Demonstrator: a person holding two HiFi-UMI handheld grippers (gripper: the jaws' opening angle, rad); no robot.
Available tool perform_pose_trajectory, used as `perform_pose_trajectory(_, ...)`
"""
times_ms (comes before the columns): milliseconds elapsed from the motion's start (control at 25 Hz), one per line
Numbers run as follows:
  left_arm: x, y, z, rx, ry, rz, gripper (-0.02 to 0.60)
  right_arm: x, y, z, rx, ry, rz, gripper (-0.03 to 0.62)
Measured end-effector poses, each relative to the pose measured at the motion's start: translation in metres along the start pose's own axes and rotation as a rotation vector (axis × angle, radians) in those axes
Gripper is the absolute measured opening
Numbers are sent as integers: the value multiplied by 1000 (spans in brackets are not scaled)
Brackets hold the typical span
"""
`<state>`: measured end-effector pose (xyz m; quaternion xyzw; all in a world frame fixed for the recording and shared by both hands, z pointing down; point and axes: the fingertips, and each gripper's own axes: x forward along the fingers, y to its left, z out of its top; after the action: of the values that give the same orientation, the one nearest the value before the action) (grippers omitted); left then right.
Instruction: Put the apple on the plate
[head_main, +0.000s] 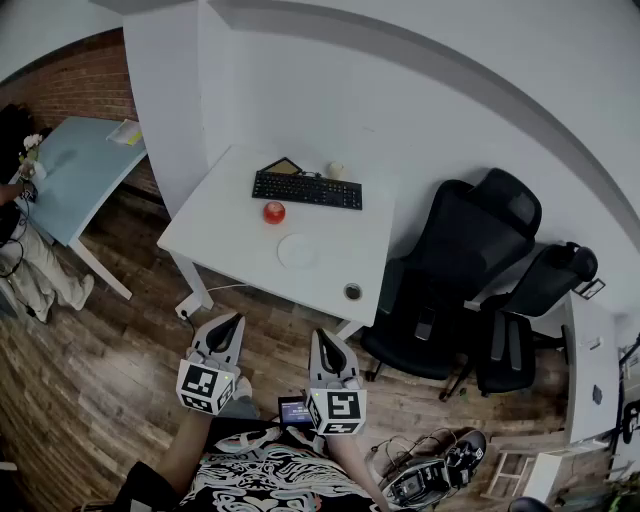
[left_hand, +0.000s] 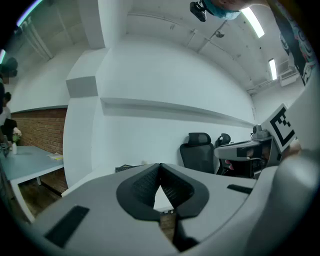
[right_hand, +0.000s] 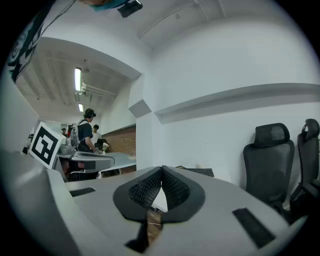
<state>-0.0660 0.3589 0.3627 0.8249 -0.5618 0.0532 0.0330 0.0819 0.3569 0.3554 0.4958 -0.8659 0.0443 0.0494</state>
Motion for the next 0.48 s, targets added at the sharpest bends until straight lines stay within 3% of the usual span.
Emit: perform_pose_trajectory(480,5,-13,2,-9,-5,-10,14,-6,-12,-3,17,-2,6,28)
